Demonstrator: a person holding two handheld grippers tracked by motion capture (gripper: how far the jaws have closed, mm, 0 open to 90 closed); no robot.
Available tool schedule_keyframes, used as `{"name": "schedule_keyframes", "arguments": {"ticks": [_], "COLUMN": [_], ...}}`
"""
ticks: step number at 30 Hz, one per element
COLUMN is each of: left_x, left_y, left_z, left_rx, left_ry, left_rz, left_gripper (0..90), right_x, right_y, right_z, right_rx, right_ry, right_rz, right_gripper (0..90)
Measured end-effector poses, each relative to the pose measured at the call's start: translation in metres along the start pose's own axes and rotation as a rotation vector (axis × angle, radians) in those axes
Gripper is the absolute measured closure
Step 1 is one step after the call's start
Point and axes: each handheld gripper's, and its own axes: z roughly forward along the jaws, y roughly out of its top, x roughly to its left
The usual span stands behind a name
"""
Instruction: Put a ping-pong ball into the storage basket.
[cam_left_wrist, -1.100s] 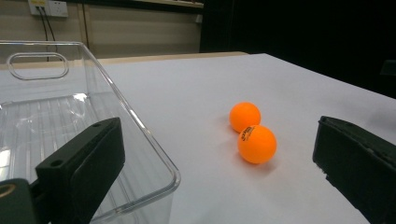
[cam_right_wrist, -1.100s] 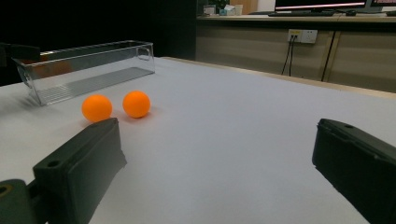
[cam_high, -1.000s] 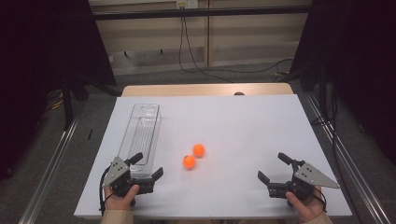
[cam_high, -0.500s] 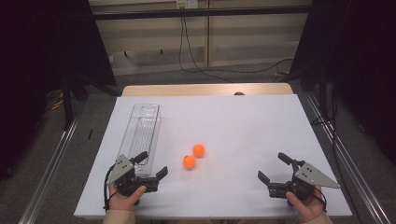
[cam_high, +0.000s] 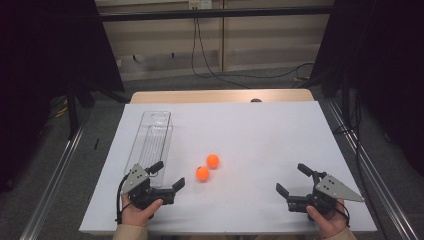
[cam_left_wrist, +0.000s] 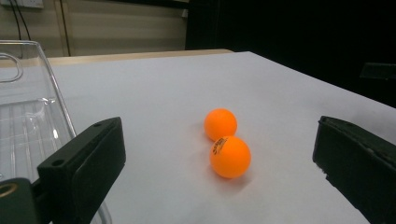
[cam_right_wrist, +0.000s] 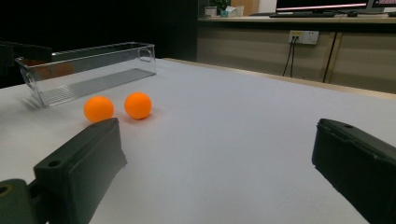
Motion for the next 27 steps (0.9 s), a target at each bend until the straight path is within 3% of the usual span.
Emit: {"name": "schedule_keyframes", "arguments": {"ticks": [27], "left_x": [-0.01], "left_y": [0.006], "left_z": [0.019], "left_rx": [0.032], "left_ry": [-0.009], "left_rz": [0.019], "left_gripper": [3.2], "right_x": [0.0], "right_y": [0.0], "right_z": [-0.001], "right_rx": [-0.007], "right_ry": [0.01], "right_rz": [0.0], "right_gripper": [1.3]}}
